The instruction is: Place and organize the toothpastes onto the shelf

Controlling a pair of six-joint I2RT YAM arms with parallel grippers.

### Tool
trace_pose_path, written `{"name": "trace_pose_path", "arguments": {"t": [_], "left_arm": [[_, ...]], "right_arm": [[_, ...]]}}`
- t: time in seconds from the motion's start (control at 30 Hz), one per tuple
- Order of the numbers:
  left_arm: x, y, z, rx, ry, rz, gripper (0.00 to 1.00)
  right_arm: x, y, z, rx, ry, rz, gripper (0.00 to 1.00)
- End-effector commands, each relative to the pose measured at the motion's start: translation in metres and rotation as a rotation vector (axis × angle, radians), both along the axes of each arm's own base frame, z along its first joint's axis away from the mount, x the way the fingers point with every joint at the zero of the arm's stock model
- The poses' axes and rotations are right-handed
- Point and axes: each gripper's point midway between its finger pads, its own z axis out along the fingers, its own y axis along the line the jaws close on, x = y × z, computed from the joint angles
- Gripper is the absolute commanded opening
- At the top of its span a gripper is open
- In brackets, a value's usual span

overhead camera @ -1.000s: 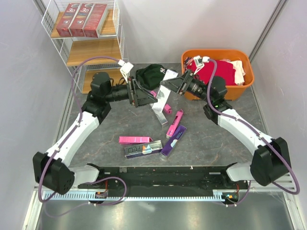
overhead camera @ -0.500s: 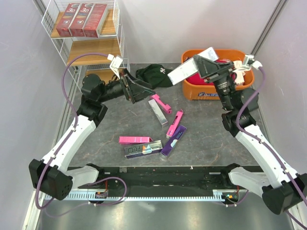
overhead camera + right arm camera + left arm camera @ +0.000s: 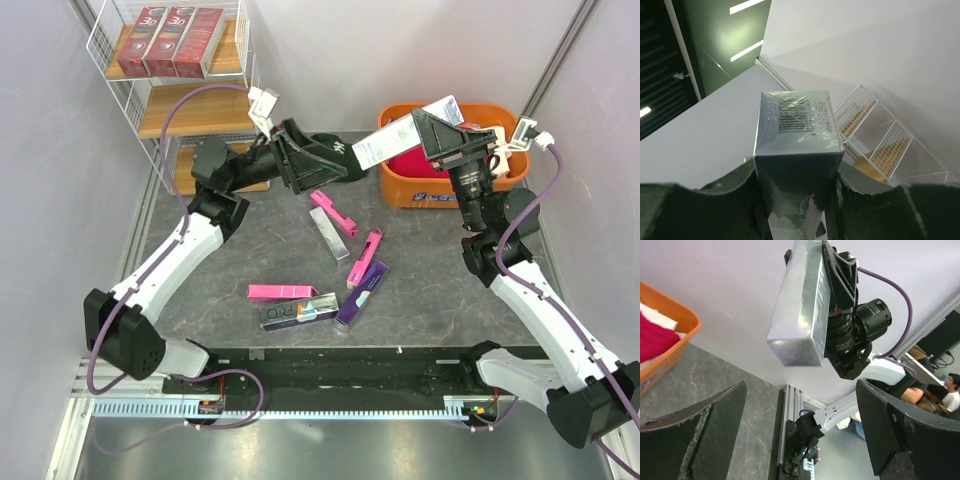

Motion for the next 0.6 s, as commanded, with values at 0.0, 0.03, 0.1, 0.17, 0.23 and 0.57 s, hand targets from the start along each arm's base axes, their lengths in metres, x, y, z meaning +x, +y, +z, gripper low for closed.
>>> {"name": "trace_pose_path", "arguments": {"t": [0.0,0.03,0.1,0.17,0.23,0.57], "left_arm": [[0.0,-0.018,0.023,-0.052,-0.033,-0.032,0.95],[0.003,-0.022,0.023,-0.053,-0.031,-0.034,0.94],[0.003,-0.029,0.025,-0.06,-0.03,-0.038,0.9],[0.003,-0.035,0.027,-0.063,-0.036,-0.05,0.88],[0.003,-0.037,0.032,-0.068,-0.046,-0.054,0.86],[0.009,-0.05,0.034,-0.071,0.0,-0.098,0.44]], "right_arm": [[-0.019,-0.006,0.028,0.06,-0.095,0.03,0.43],[-0.02,-0.005,0.028,0.063,-0.093,0.034,0.43],[-0.02,-0.005,0.029,0.064,-0.094,0.033,0.43],[-0.019,-0.005,0.028,0.068,-0.09,0.037,0.43],[-0.019,-0.004,0.028,0.072,-0.087,0.041,0.43],[-0.019,0.003,0.026,0.07,-0.081,0.087,0.44]]}}
